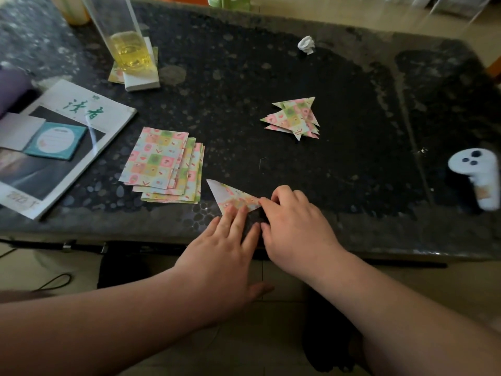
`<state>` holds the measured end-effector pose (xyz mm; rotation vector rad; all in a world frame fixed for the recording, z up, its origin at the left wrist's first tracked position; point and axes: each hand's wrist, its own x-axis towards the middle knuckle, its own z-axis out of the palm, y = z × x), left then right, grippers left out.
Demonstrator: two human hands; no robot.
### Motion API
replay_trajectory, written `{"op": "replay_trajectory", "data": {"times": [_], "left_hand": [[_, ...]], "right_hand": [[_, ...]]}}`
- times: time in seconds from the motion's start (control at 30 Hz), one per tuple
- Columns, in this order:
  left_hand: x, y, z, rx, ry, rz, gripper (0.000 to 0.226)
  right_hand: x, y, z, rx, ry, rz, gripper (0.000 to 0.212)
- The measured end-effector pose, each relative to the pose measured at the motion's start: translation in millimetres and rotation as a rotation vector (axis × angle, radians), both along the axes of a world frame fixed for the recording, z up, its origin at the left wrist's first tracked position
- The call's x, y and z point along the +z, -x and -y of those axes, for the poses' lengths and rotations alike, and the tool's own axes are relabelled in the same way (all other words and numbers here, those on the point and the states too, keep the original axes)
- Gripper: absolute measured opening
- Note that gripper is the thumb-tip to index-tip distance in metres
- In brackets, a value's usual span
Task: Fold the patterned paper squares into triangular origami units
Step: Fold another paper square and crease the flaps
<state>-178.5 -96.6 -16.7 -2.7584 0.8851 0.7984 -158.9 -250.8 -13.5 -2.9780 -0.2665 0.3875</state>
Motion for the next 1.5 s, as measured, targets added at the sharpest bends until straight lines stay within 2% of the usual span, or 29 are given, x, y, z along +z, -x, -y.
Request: {"op": "replay_trajectory", "data": {"times": [0.27, 0.4, 0.53, 1.03, 1.13, 1.3, 1.5], "left_hand": [[2, -1, 1, -0.001, -0.010, -0.016, 0.100], [5, 2, -4, -0.036, -0.061, -0.026, 0.098], [8, 2, -10, -0.035, -0.089, -0.059, 0.099], [30, -9, -17, -0.046, -0.185, -0.184, 0.098], [33, -12, -19, -0.074, -0.199, -0.191, 0.098], [32, -10, -17, -0.069, -0.215, -0.194, 0.100], [30, -10, -21, -0.071, -0.197, -0.189, 0.103]], "right_hand": [[6, 5, -7, 0.030, 0.096, -0.069, 0.060], [-1, 7, -6, 0.145, 0.038, -0.118, 0.068], [-3, 11, -12, 0.170, 0.047, -0.219, 0.076], [-2, 11, -18, 0.244, 0.077, -0.227, 0.092], [0, 12, -20, 0.249, 0.019, -0.223, 0.087], [9, -2, -21, 0.126, -0.105, -0.191, 0.072], [10, -8, -14, 0.116, -0.199, -0.174, 0.071]]}}
